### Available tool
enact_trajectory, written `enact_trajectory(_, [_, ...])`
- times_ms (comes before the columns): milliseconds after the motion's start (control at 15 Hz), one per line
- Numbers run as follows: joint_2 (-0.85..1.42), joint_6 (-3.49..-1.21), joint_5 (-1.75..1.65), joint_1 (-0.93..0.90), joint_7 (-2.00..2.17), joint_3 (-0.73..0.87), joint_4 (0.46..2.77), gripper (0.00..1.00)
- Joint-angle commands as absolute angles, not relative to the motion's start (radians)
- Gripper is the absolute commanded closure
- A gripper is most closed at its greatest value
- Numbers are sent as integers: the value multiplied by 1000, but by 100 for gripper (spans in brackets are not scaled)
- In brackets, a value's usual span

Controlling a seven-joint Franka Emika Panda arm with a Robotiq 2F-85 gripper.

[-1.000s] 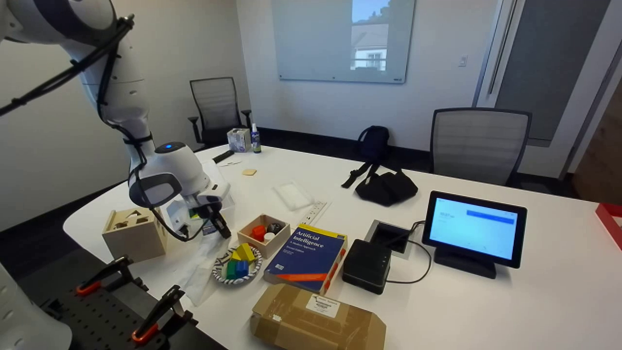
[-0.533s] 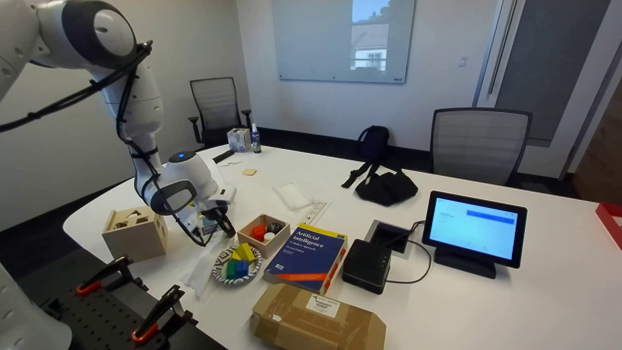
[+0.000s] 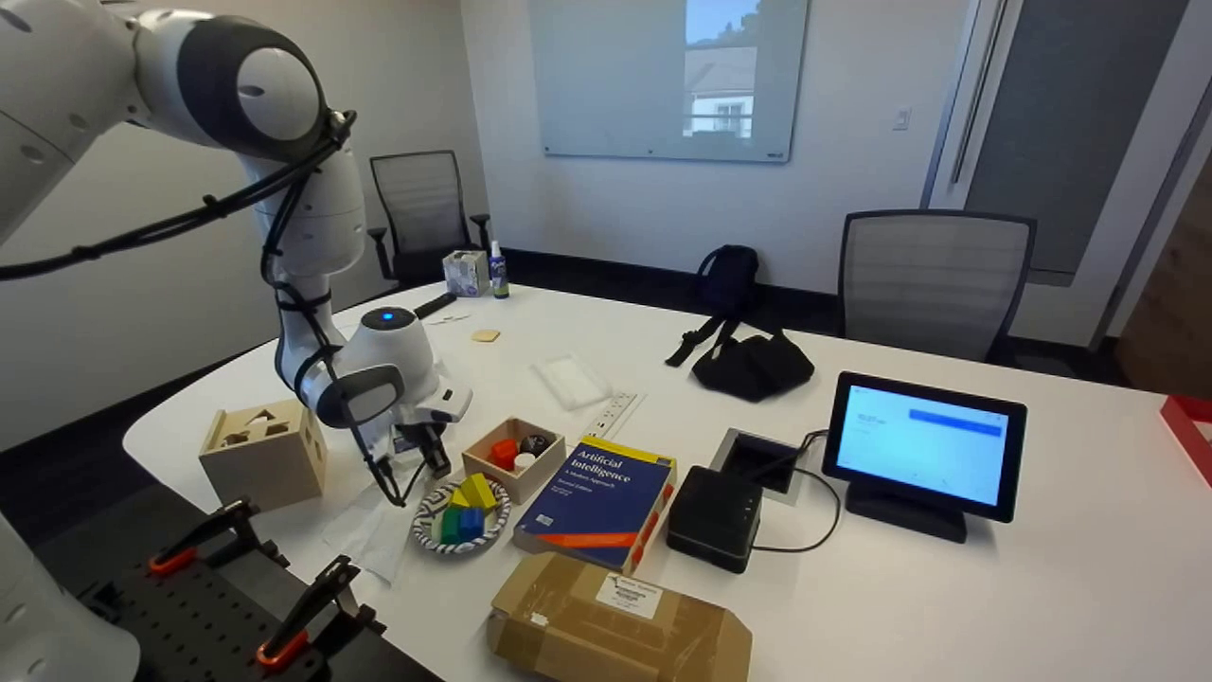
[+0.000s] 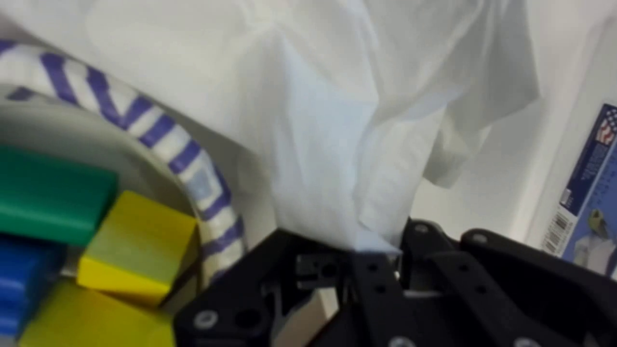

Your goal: Use the paper towel to clean the table

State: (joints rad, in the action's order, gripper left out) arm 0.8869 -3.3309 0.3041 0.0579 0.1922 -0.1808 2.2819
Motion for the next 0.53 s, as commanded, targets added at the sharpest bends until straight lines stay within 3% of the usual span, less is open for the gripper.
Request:
enact_trajectory(0, [819,-3311,343,46,283,-149,2369,99])
enact_trajectory(467, [837,-3367,414,-143,357,-1,2352,99])
